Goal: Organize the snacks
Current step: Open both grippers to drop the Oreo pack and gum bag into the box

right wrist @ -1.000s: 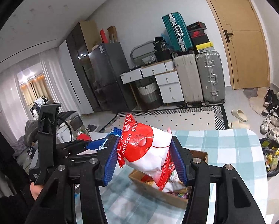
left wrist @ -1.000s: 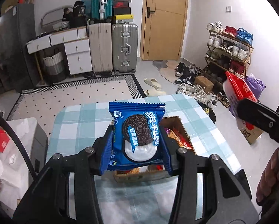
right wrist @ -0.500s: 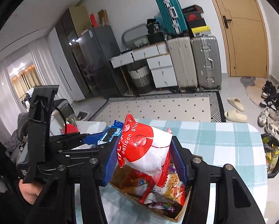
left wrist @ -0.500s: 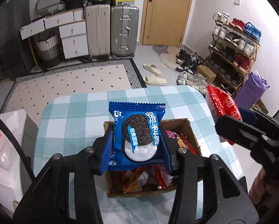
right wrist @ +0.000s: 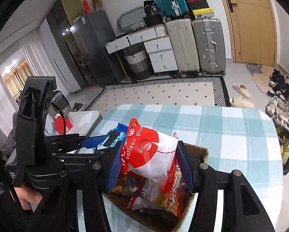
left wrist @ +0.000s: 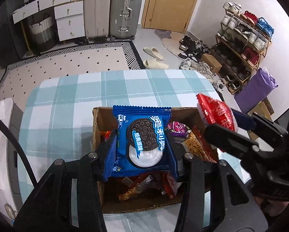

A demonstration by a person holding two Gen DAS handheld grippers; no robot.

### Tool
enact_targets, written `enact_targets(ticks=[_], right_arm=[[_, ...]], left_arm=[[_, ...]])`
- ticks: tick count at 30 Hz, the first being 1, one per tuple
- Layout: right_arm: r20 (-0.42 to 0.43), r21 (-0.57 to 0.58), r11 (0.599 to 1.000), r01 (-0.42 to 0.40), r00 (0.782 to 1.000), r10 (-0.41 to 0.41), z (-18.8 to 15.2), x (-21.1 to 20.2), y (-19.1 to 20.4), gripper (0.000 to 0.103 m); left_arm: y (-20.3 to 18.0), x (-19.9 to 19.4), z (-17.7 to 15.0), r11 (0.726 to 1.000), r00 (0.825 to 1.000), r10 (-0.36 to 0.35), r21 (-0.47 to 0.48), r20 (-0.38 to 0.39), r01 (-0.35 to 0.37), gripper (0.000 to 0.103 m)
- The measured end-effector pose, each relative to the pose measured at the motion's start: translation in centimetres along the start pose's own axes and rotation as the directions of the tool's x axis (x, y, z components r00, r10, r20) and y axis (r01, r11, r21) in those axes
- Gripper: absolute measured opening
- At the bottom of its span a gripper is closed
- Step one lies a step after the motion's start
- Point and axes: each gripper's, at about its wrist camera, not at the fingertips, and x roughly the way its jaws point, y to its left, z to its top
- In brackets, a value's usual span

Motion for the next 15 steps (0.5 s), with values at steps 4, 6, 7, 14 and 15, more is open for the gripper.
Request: enact_targets(ticks=[4,6,7,14,15], right_arm=[[-0.020,0.008,1.000,0.000,1.000,0.000,-0.4,1.2,-0.4,0.059],[-0.023,0.002,1.000,-0.007,1.000,0.008,-0.3,1.7,-0.6,0.061],[-0.021,-0.006,1.000,-0.006,1.000,0.006,-0.3,1.8,-0.6,0.062],[0.003,-0.020,1.000,0.005,1.000,-0.005,-0.7,1.0,-0.7,0.066],[0.010,-0.020,1.000,0.006,1.000,-0.006,-0.7,0.8,-0.7,0.067]], left_arm=[[0.1,0.8,-0.1,1.000,1.000,0.001,0.001,-0.003,-0.001,0.043],[0.2,0.7,-0.3,1.000,1.000,0.015,-0.001,-0.004,-0.015,0.048],[0.3,0.6,-0.4,1.000,1.000,0.017,-0.004,-0.004,-0.017,0.049],[0.5,-2.0,-1.8,0.999,0.998,0.033,-0.008,0.049,-0.033,0.058],[0.4,-2.6,-2.1,0.999,0.998,0.036,-0.005,0.057,-0.036,0.059]])
